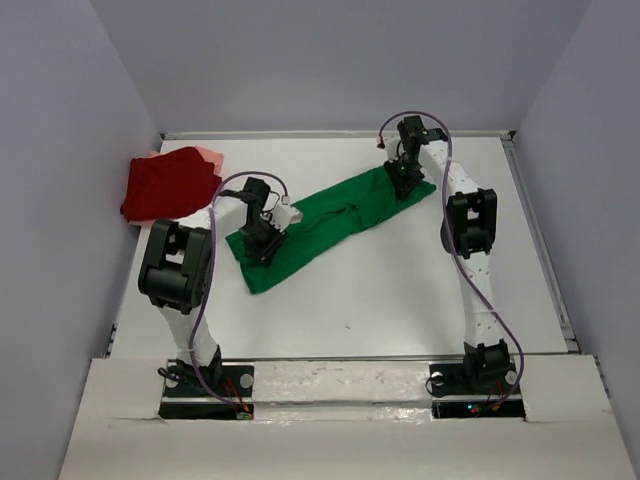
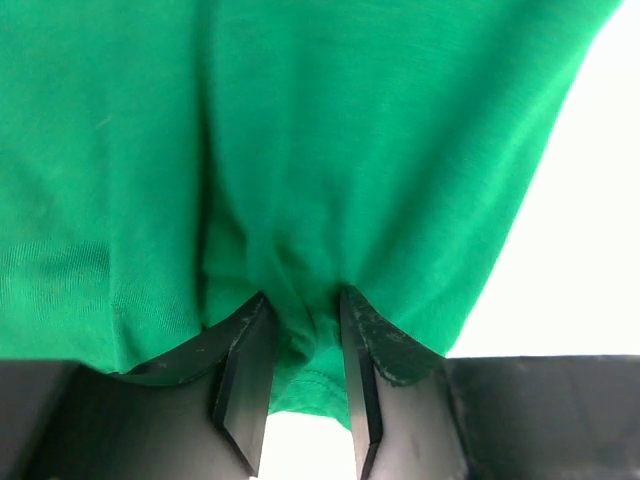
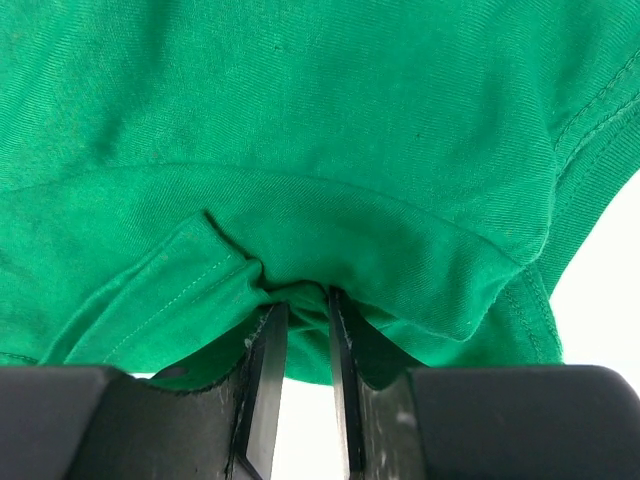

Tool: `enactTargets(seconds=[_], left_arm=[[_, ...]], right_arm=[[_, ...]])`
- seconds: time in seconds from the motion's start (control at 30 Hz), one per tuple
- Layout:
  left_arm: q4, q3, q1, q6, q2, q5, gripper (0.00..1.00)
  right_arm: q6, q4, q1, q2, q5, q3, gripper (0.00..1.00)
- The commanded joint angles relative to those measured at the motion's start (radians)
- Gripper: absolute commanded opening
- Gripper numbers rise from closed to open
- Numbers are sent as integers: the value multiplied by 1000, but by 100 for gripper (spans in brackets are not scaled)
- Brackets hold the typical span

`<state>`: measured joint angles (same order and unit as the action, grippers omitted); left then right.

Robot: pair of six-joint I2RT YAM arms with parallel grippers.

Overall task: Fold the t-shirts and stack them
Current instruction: Fold the tshirt

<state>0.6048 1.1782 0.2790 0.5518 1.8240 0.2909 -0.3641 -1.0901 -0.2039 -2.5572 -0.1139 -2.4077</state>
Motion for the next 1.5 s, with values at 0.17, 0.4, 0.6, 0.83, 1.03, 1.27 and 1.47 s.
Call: enactTargets(seconds=[0.17, 0.4, 0.6, 0.83, 1.03, 1.27, 1.47], left_arm=[[176, -84, 193, 14, -26, 129, 40], [191, -39, 341, -9, 41, 191, 40], [208, 26, 456, -6, 102, 255, 39], [225, 110, 515, -1, 162, 318, 37], [245, 156, 545, 14, 199, 361, 37], [291, 236, 546, 31, 167, 343, 43], [365, 333, 545, 19, 66, 263, 56]], right_arm=[[-41, 90, 0, 0, -184, -27, 32], [-71, 119, -11, 0, -205, -42, 40], [-76, 150, -20, -4, -245, -53, 50], [-90, 165, -52, -47, -290, -116, 54], [-95, 162, -72, -116, -274, -209, 55], [-136, 214, -72, -12, -199, -73, 56], [-147, 230, -72, 139, -150, -15, 60]])
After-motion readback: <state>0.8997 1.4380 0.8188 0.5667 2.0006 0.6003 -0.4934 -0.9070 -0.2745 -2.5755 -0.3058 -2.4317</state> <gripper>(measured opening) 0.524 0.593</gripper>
